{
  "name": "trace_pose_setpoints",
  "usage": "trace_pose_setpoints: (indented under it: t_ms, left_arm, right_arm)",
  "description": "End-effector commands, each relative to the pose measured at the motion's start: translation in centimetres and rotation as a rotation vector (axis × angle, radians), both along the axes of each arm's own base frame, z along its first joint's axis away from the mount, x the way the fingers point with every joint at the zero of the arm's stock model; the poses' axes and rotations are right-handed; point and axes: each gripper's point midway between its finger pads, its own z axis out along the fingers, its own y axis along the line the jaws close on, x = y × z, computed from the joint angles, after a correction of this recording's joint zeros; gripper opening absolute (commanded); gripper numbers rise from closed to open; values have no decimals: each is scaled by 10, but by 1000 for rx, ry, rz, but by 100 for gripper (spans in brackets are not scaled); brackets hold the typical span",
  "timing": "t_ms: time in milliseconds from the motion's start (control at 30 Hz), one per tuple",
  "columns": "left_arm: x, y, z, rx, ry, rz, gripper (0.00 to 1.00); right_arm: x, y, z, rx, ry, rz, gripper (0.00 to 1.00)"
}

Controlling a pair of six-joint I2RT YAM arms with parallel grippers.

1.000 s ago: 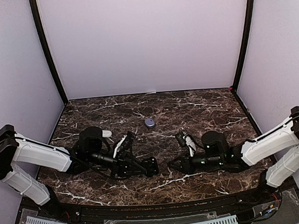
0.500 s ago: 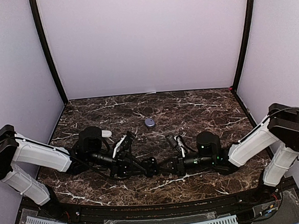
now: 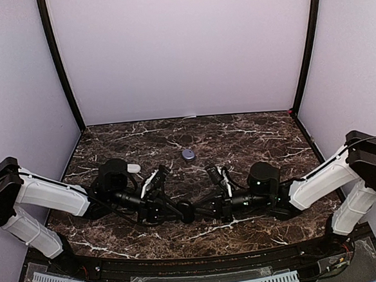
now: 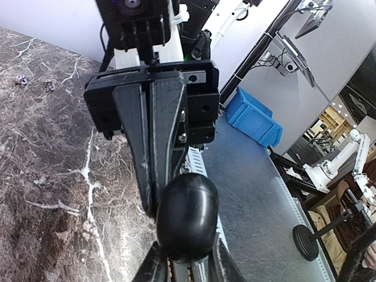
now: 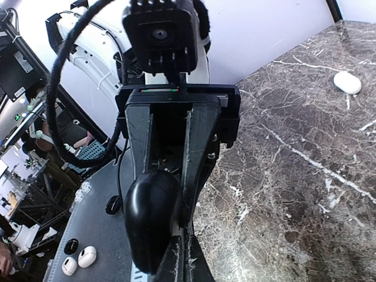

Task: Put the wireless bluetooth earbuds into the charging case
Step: Close the charging case with the earbuds, then place the charging case with the earbuds at the center of the board.

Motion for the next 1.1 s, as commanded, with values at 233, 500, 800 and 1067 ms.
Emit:
trace_pose_setpoints:
  t_ms: [233, 500, 800, 1067]
  left_arm:
    - [30, 13, 1, 11, -14, 183, 6]
    - [87, 57, -13, 112, -18, 560, 4]
    - [130, 124, -23, 227, 42, 935, 4]
    - [144, 180, -52, 295, 188, 1152, 5]
  right_arm:
    - [34, -24, 8, -82, -126, -259, 1]
    - [101, -97, 14, -244, -223, -698, 3]
    - [166, -170, -2, -458, -192, -1018, 8]
    - [197, -206, -17, -497, -132, -1144, 84]
